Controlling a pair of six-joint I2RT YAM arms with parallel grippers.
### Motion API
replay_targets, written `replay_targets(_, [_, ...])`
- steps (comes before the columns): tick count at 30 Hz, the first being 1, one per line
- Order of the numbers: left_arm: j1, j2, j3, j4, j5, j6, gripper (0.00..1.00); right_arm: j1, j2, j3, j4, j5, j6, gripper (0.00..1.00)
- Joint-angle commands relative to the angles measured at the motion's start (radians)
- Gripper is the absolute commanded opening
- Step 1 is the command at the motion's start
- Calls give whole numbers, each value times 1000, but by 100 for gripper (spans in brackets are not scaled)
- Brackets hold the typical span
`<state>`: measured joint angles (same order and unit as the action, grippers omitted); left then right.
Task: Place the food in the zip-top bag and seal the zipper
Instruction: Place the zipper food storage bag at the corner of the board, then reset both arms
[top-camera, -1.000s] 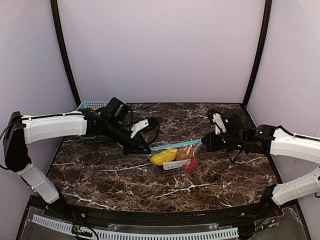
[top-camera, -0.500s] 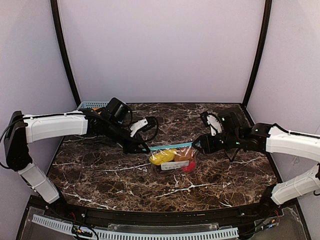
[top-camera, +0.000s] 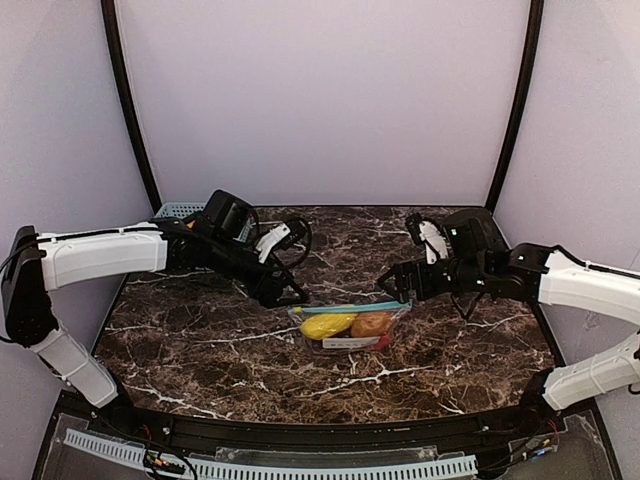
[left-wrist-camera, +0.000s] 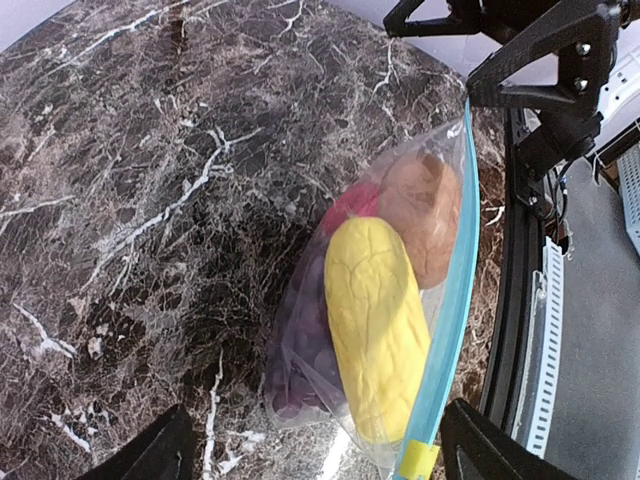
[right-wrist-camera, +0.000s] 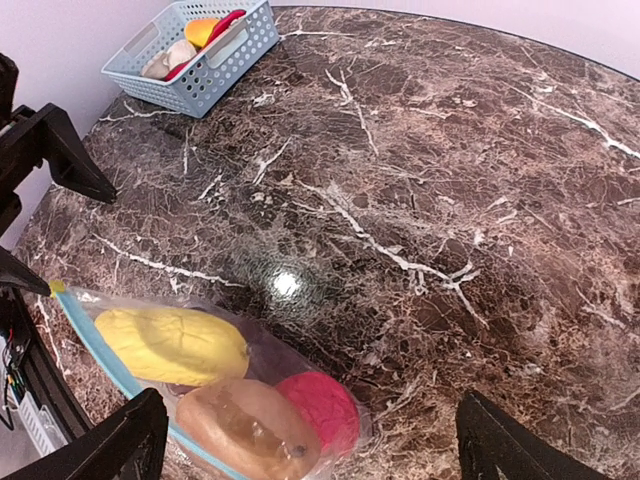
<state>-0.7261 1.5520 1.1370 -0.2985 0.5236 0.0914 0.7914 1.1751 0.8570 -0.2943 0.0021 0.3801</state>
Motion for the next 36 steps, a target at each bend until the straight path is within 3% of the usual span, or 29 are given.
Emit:
replay_targets(1, [11,-91,-22,58,12,-76,86,-5,-14,39,-7,65,23,99])
replay_targets(12, [113,-200,-152,141,-165,-263,90,-112,13,21,-9,33,88,99])
replay_targets(19, [268,-291,-309,203,-273,-374,90,-236,14,-24,-11,-30,99,99])
replay_targets(24, [440,-410,-434,226,-310,-405,91,-349,-19,-68,-11,-69,92,99])
replay_targets(29, [620,-557,-512,195,-352,-377,96,-455,-90,-109,-23,-66,59,99])
replay_targets(36, [664,-722,-464,17,-449,-343,99,-501,-268,-139,-8,-6,-45,99])
